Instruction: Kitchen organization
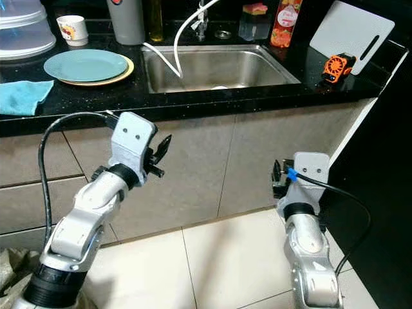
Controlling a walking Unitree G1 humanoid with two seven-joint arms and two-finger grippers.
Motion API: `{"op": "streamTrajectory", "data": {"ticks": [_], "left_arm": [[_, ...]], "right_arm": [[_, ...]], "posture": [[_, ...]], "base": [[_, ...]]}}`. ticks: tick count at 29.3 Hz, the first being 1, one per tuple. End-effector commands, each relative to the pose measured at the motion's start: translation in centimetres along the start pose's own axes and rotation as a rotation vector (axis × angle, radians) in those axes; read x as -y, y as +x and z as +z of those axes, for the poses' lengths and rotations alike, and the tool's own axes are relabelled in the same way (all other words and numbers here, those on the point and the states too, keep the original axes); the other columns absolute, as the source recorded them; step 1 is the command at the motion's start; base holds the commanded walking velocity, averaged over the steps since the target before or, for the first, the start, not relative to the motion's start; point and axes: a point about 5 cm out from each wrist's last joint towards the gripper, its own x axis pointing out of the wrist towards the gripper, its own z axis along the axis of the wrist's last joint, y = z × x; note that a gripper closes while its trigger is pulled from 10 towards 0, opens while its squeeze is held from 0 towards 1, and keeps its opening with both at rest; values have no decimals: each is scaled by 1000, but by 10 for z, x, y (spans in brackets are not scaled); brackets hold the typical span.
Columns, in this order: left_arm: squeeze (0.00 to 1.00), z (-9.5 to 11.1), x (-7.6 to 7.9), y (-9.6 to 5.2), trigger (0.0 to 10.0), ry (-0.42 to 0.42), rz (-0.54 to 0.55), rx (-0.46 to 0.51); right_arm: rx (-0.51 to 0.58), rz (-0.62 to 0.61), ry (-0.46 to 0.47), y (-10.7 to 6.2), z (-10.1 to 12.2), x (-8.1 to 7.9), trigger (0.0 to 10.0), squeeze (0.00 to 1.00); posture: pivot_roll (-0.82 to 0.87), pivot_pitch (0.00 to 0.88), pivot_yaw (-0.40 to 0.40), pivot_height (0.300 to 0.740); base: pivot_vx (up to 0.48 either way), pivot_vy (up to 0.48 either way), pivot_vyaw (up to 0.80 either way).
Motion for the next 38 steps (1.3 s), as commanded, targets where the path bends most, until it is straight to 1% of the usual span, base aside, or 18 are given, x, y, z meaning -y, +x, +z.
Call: {"op": "streamTrajectory", "data": {"ticks": [1,3,4,5,6,7,8,10,13,17,21,25,38], "left_arm": [[0,-1,-6,1,10000,-24,65,-16],[0,-6,-14,1,10000,-24,118,-58],[0,-6,-14,1,10000,-24,118,-58],[0,-8,-17,0,10000,-23,132,-80],[0,-10,-21,-1,10000,-19,147,-107],[0,-10,-22,-1,10000,-16,147,-110],[0,-10,-22,-1,10000,-16,147,-110],[0,-9,-22,-1,10000,-13,128,-102],[0,-5,-16,0,10000,-17,84,-84],[0,-1,-9,1,10000,-6,40,-64],[0,1,-2,1,10000,-8,1,-59],[0,2,-1,1,10000,-8,-4,-56],[0,3,-2,1,10000,-28,9,-45]], "right_arm": [[-5,-28,11,1,-2,3,10000,0],[3,-41,36,2,-1,4,10000,0],[3,-41,36,2,-1,4,10000,0],[11,-37,56,2,0,3,10000,0],[34,3,81,3,4,-3,10000,0],[48,34,91,3,7,-8,10000,0],[48,34,91,3,7,-8,10000,0],[68,78,106,4,12,-16,10000,0],[87,85,128,7,18,-22,10000,0],[88,58,133,9,19,-20,10000,0],[76,6,147,11,18,-10,10000,0],[75,3,143,11,17,-8,10000,0],[82,32,158,13,19,-16,10000,0]], "posture": [[189,22,-19,740],[192,24,-20,740],[192,24,-20,740],[192,24,-20,740],[195,25,-20,740],[195,25,-20,740],[195,25,-20,740],[195,25,-20,740],[197,24,-23,740],[197,25,-25,740],[190,25,-24,740],[188,24,-26,740],[193,15,-32,740]], "base": [[0,0,0],[0,0,0],[0,0,0],[0,0,0],[0,0,0],[0,0,0],[0,0,0],[0,0,0],[0,0,0],[0,0,0],[0,0,0],[0,0,0],[0,0,0]]}}
